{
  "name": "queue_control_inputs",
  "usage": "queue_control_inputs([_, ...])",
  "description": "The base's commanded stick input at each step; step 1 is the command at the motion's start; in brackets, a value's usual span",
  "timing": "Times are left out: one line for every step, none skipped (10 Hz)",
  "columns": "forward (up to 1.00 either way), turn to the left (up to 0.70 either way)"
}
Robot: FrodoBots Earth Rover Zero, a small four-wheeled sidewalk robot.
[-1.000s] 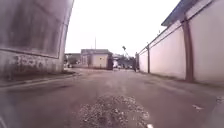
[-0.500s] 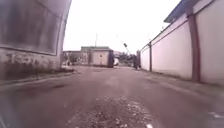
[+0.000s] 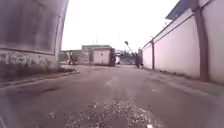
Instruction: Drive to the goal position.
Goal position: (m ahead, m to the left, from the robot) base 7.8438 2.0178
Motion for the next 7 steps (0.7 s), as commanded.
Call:
queue_control_inputs([0.7,0.0])
queue_control_inputs([0.7,0.0])
queue_control_inputs([0.7,0.0])
queue_control_inputs([0.7,0.0])
queue_control_inputs([0.7,0.0])
queue_control_inputs([0.7,0.0])
queue_control_inputs([0.7,0.0])
